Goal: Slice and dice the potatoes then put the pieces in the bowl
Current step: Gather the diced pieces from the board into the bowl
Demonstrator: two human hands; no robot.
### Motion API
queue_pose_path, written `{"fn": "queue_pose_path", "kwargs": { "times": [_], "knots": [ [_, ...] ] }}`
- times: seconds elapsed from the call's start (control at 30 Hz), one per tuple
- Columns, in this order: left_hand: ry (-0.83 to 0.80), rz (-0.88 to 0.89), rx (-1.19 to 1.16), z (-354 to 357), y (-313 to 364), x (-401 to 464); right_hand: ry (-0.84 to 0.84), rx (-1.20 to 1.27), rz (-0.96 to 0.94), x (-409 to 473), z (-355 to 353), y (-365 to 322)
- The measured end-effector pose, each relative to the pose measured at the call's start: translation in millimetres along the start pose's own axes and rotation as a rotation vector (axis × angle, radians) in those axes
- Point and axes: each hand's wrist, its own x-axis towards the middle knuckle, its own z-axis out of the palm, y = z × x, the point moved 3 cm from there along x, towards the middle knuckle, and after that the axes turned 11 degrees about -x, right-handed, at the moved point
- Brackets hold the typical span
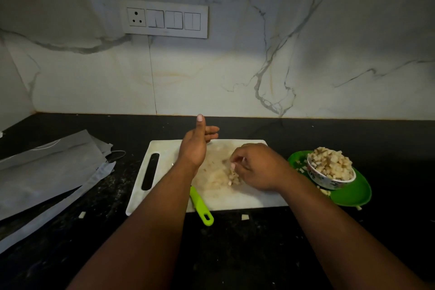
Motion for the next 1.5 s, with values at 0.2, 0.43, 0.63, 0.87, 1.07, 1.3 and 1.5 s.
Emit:
{"fn": "queue_pose_path", "kwargs": {
  "times": [0.2, 0.43, 0.63, 0.87, 1.07, 1.3, 1.5],
  "knots": [
    [-0.033, 0.019, 0.011, 1.1, 3.0, -6.5, -0.175, -0.101, 0.298, -24.6, -31.1, 46.9],
    [-0.045, 0.038, 0.055, 5.7, 0.0, -2.9, -0.471, -0.076, 0.292, -45.4, -31.7, 48.4],
    [-0.054, 0.051, 0.073, 8.5, -3.8, -0.4, -0.356, -0.013, 0.204, -27.7, -12.5, 38.7],
    [-0.064, 0.067, 0.09, 8.6, -4.5, 0.6, -0.095, 0.246, 0.09, 5.7, 12.7, 10.9],
    [-0.069, 0.099, 0.042, 8.3, -4.4, 2.2, -0.099, 0.17, -0.017, 15.5, 29.2, -5.1],
    [-0.088, 0.107, 0.032, 8.8, -0.3, -3.2, -0.065, 0.243, -0.144, 9.1, 30.5, 0.0],
    [-0.087, 0.111, 0.051, 10.8, -3.3, 0.4, -0.13, 0.009, 0.019, 1.0, 20.1, 18.0]
  ]
}}
